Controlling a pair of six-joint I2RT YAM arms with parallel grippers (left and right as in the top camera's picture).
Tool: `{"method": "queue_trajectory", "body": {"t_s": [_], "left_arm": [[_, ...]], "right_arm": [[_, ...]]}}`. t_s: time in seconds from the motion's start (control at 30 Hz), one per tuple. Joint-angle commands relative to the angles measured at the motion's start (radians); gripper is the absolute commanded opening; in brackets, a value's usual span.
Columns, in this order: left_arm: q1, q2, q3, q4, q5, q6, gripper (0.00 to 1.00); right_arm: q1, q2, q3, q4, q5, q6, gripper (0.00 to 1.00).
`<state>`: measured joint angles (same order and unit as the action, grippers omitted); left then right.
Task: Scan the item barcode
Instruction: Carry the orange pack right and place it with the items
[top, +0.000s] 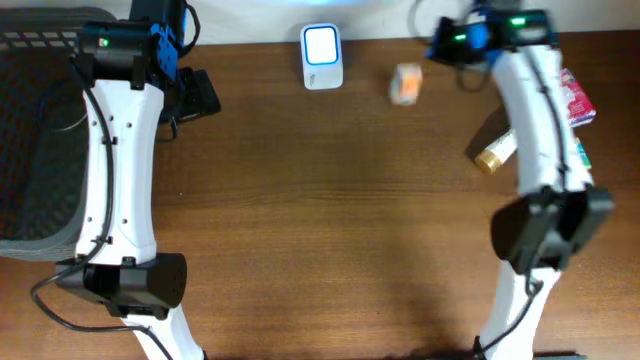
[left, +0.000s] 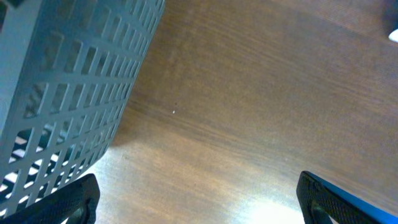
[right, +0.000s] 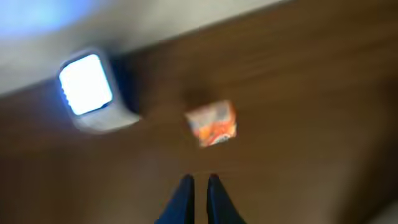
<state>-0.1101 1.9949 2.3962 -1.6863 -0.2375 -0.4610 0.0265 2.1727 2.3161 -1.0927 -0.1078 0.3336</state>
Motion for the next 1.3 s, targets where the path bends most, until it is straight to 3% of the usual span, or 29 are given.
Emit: {"method": "queue_trajectory", "body": {"t_s": [0.0, 0.07, 0.1, 0.17, 0.2, 0.27, 0.37, 0.4, 0.53, 0.7, 0.73, 0.77, 0.83, 1.07, 1.13, 1.2, 1.27], "left_arm": [[-0.003, -0.025, 0.011, -0.002, -0.011, -0.001, 0.99], [-0.003, -0.025, 0.011, -0.002, -0.011, -0.001, 0.99], [-0.003, -0.025, 0.011, -0.002, -0.011, -0.001, 0.99], [-0.003, -0.025, 0.011, -0.002, -0.011, -0.001, 0.99], [-0.003, -0.025, 0.011, -0.002, -0.011, -0.001, 0.99], [-0.003, -0.025, 0.011, -0.002, -0.011, -0.001, 0.99], [-0.003, -0.025, 0.011, -0.002, -0.011, -0.001, 0.99], [-0.003, -0.025, 0.011, -0.002, -0.011, -0.001, 0.99], [-0.003, -0.025, 0.011, -0.002, -0.011, -0.001, 0.99], [-0.003, -0.025, 0.011, -0.002, -0.011, -0.001, 0.99], [-0.003, -0.025, 0.011, -0.002, -0.011, -0.001, 0.99], [-0.003, -0.025, 0.011, -0.002, -0.011, -0.001, 0.99], [-0.003, -0.025, 0.011, -0.002, -0.011, -0.001, 0.99], [-0.003, -0.025, 0.011, -0.002, -0.011, -0.001, 0.99], [-0.003, -0.025, 0.011, -0.002, -0.011, -0.001, 0.99], [-0.003, -0.025, 0.011, -0.002, -0.011, -0.001, 0.99], [-0.003, -0.025, 0.011, -0.002, -0.011, -0.001, 0.99]], "right_arm": [[-0.104, -0.040, 0.006, -0.239, 0.410, -0.038, 0.04], [-0.193, -0.037, -0.036, -0.352, 0.476, -0.037, 0.04], [-0.238, -0.037, -0.070, -0.355, 0.378, -0.039, 0.04], [-0.278, -0.037, -0.137, -0.299, -0.021, -0.137, 0.05], [-0.261, -0.037, -0.182, -0.190, -0.232, -0.172, 0.21], [-0.198, -0.035, -0.235, -0.007, -0.304, -0.170, 0.52], [-0.039, 0.017, -0.296, 0.319, -0.244, -0.167, 0.69], [0.030, 0.072, -0.298, 0.418, -0.087, -0.111, 0.73], [0.132, 0.230, -0.298, 0.616, 0.247, -0.003, 0.65], [0.135, 0.337, -0.298, 0.705, 0.377, -0.003, 0.60], [0.135, 0.346, -0.298, 0.698, 0.376, -0.003, 0.53], [0.136, 0.349, -0.298, 0.675, 0.374, -0.003, 0.39], [0.130, 0.345, -0.292, 0.595, 0.375, -0.003, 0.04], [-0.019, 0.164, -0.268, -0.052, 0.403, -0.003, 0.04], [-0.105, 0.163, -0.269, -0.154, 0.400, -0.003, 0.04], [-0.146, 0.131, -0.268, -0.168, 0.262, -0.088, 0.04], [-0.151, 0.046, -0.268, -0.204, 0.254, -0.094, 0.14]]}}
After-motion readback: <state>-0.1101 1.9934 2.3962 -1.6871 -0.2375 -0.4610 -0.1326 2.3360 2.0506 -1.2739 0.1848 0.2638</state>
